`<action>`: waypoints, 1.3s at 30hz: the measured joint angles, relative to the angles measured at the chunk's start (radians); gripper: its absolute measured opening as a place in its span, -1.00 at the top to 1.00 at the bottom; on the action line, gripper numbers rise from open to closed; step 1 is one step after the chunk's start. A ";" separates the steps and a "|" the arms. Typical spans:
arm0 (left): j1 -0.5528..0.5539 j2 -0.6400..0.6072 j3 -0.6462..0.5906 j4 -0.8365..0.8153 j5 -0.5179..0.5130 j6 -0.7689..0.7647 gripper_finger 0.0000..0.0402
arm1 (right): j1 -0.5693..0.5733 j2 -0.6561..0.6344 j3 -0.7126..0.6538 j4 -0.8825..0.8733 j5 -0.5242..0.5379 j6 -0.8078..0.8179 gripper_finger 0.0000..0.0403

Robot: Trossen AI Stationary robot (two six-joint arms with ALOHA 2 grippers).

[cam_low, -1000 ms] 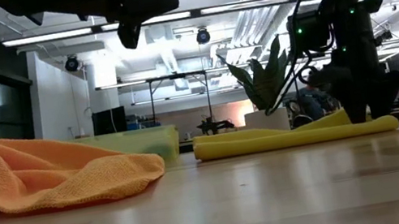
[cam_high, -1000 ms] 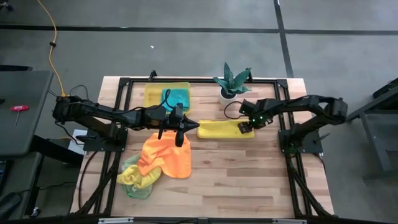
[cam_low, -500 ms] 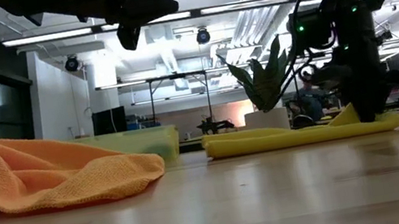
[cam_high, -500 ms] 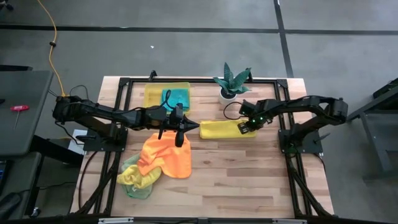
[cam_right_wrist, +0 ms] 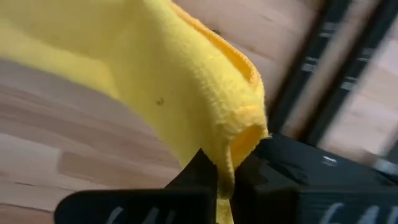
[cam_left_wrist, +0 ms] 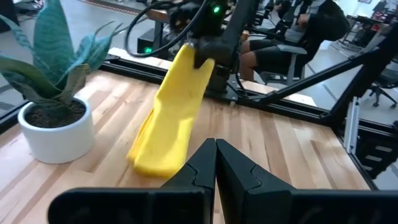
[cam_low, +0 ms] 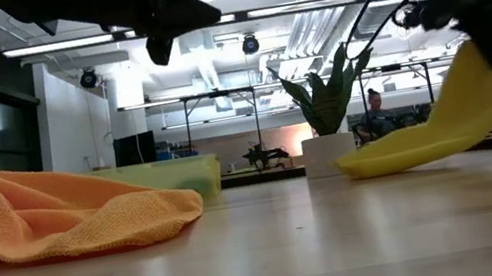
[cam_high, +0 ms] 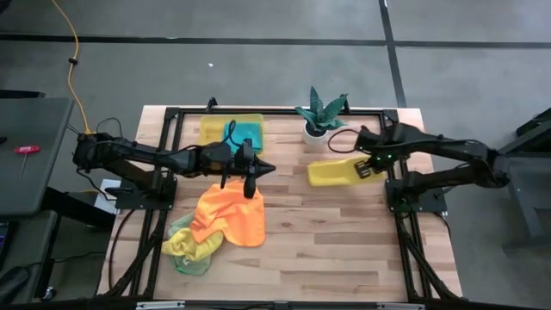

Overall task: Fold microfiber towels
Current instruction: Fold the right yellow microfiber cloth

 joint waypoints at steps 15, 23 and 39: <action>0.002 0.000 0.000 0.001 0.001 -0.003 1.00 | -0.052 0.207 0.037 0.051 0.024 0.049 1.00; 0.001 0.000 0.000 0.001 0.001 -0.002 1.00 | -0.062 0.314 0.037 0.245 0.007 0.151 1.00; -0.006 0.198 0.069 0.000 0.007 -0.018 1.00 | 0.033 0.230 0.037 0.087 -0.109 0.179 1.00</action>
